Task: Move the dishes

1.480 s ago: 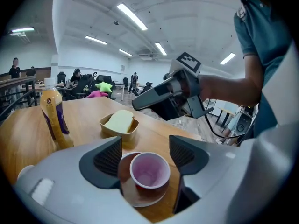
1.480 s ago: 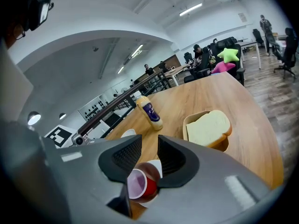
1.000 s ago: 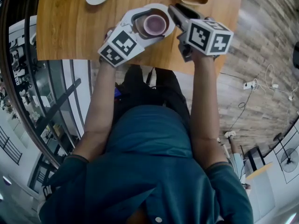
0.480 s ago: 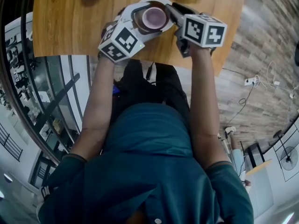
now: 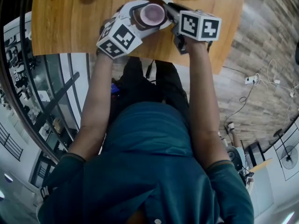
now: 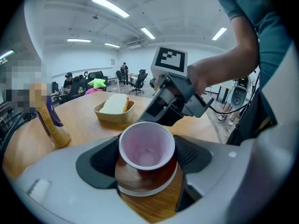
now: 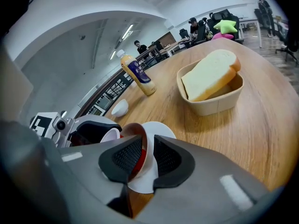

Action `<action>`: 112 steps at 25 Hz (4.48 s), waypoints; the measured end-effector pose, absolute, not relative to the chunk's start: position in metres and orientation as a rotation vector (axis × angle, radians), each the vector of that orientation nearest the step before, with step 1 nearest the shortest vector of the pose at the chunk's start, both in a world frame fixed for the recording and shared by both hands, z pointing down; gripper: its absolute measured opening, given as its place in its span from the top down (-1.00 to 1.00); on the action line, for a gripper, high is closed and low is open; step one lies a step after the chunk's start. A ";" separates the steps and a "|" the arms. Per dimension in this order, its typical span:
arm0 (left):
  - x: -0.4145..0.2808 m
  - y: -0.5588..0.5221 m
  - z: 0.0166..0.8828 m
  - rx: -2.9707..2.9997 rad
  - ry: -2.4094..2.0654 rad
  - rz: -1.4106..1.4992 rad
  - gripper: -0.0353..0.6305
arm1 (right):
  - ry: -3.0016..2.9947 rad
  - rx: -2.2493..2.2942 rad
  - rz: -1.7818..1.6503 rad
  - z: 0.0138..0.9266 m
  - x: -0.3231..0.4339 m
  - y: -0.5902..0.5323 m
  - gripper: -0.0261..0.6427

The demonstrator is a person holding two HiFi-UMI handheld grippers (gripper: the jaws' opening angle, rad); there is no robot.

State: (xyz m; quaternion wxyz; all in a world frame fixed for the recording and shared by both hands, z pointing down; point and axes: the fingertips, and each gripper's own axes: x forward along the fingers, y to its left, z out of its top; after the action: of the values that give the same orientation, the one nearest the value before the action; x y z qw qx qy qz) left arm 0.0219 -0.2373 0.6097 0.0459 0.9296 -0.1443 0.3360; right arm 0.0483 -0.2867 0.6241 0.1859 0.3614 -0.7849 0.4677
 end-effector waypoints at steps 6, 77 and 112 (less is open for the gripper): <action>0.024 -0.239 0.609 2.861 -0.438 1.010 -0.18 | -2.193 1.034 1.369 0.632 0.049 -0.284 0.79; -0.077 -0.286 0.529 2.764 -0.914 0.745 -0.17 | -2.130 1.357 1.254 0.529 0.154 -0.295 0.84; -0.098 -0.284 0.582 2.650 -0.950 0.866 -0.20 | -1.931 1.584 1.404 0.578 0.249 -0.283 0.84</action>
State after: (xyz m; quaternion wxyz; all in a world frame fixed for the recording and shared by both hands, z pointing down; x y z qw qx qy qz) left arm -0.0983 -0.2841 0.5823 0.0981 0.8953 -0.3210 0.2927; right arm 0.2491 -0.2834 0.5783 0.1377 0.5475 -0.6675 0.4855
